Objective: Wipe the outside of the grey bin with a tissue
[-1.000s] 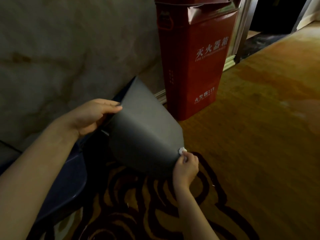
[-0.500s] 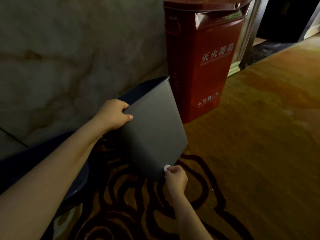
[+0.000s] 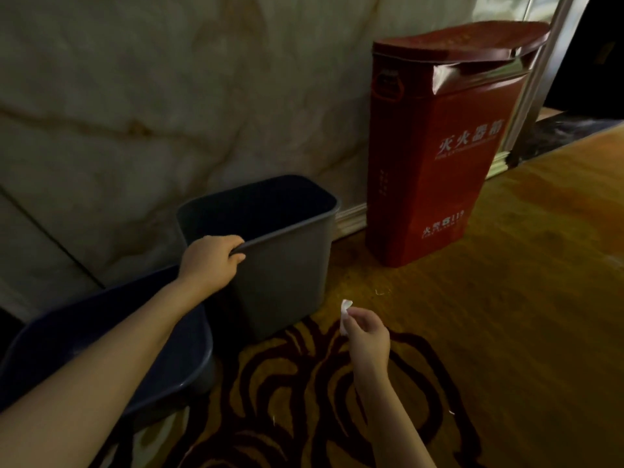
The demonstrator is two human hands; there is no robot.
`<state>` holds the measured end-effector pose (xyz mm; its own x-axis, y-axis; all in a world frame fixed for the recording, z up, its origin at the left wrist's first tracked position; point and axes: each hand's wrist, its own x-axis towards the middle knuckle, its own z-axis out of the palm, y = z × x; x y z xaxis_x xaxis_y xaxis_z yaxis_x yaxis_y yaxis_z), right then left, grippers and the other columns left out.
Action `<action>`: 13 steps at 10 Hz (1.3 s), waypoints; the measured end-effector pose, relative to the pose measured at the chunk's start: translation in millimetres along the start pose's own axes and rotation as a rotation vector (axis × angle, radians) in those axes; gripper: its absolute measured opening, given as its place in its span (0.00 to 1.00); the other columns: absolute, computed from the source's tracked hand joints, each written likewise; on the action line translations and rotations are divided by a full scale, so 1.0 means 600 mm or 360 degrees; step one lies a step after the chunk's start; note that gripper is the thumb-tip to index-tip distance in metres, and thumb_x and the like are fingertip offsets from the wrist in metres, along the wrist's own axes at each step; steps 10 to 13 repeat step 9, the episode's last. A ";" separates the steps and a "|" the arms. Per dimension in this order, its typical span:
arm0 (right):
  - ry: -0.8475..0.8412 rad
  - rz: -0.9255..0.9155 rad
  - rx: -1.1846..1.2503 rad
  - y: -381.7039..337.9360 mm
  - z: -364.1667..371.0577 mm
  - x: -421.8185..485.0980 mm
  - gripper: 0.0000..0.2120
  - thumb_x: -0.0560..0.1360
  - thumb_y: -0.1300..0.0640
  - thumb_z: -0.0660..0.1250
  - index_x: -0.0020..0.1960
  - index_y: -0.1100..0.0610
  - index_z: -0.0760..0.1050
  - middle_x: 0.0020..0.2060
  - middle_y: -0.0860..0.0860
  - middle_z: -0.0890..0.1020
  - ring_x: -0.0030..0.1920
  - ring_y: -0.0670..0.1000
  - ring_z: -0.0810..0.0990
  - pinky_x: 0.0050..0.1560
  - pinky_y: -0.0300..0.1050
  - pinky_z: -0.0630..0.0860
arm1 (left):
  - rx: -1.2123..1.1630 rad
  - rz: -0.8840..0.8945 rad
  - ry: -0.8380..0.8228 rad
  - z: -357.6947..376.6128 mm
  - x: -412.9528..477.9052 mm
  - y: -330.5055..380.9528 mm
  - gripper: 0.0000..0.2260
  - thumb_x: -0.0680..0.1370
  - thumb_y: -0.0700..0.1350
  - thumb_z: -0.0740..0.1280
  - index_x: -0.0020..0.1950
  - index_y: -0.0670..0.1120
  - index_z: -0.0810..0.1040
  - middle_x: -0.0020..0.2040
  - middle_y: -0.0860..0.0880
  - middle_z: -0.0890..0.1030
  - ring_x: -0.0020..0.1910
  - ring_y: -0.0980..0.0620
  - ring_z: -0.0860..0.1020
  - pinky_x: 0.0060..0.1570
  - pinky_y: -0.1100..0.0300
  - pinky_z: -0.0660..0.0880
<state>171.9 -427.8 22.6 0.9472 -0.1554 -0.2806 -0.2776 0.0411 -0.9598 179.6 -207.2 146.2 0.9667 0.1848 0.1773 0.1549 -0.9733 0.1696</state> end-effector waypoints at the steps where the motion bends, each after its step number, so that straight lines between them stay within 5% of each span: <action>1: -0.0092 -0.0213 -0.0061 -0.031 0.018 -0.002 0.06 0.75 0.59 0.65 0.47 0.49 0.76 0.45 0.43 0.79 0.47 0.43 0.78 0.43 0.37 0.74 | -0.0092 -0.0059 -0.0086 -0.004 0.006 -0.034 0.07 0.77 0.45 0.62 0.51 0.47 0.78 0.45 0.47 0.82 0.43 0.48 0.78 0.40 0.56 0.71; 4: -0.0241 -0.1248 -0.0434 -0.203 0.087 0.040 0.08 0.76 0.61 0.63 0.48 0.49 0.74 0.46 0.44 0.76 0.44 0.38 0.75 0.42 0.29 0.72 | -0.0074 0.0045 -0.0230 -0.005 0.034 -0.062 0.11 0.77 0.47 0.62 0.58 0.49 0.76 0.45 0.50 0.72 0.45 0.51 0.71 0.45 0.58 0.66; 5: -0.0309 -0.1531 -0.0674 -0.263 0.129 0.079 0.06 0.75 0.65 0.63 0.48 0.57 0.77 0.45 0.48 0.76 0.44 0.42 0.74 0.41 0.29 0.68 | -0.0053 0.0067 -0.0258 0.002 0.031 -0.060 0.09 0.77 0.47 0.61 0.55 0.50 0.76 0.42 0.51 0.70 0.42 0.52 0.70 0.43 0.59 0.64; 6: -0.0534 -0.1625 -0.1041 -0.294 0.184 0.124 0.08 0.74 0.68 0.60 0.45 0.62 0.77 0.46 0.56 0.78 0.48 0.52 0.75 0.44 0.39 0.68 | -0.0071 0.0005 -0.0260 0.013 0.017 -0.054 0.08 0.77 0.48 0.60 0.54 0.51 0.75 0.41 0.53 0.70 0.43 0.51 0.72 0.42 0.58 0.65; 8: -0.1090 -0.1239 -0.1784 -0.301 0.286 0.165 0.11 0.75 0.69 0.59 0.54 0.61 0.77 0.56 0.60 0.77 0.54 0.59 0.76 0.50 0.48 0.74 | -0.0448 -0.0075 -0.0516 -0.027 0.010 -0.055 0.22 0.75 0.56 0.60 0.68 0.54 0.66 0.58 0.49 0.74 0.59 0.50 0.71 0.58 0.54 0.70; 9: -0.1181 -0.0931 -0.2083 -0.325 0.302 0.168 0.20 0.78 0.61 0.61 0.69 0.58 0.65 0.68 0.60 0.68 0.63 0.61 0.71 0.63 0.56 0.71 | -0.0570 -0.0404 -0.0101 -0.084 0.022 -0.079 0.22 0.77 0.54 0.59 0.68 0.48 0.68 0.63 0.43 0.76 0.62 0.44 0.72 0.60 0.50 0.71; 13: -0.1181 -0.0931 -0.2083 -0.325 0.302 0.168 0.20 0.78 0.61 0.61 0.69 0.58 0.65 0.68 0.60 0.68 0.63 0.61 0.71 0.63 0.56 0.71 | -0.0570 -0.0404 -0.0101 -0.084 0.022 -0.079 0.22 0.77 0.54 0.59 0.68 0.48 0.68 0.63 0.43 0.76 0.62 0.44 0.72 0.60 0.50 0.71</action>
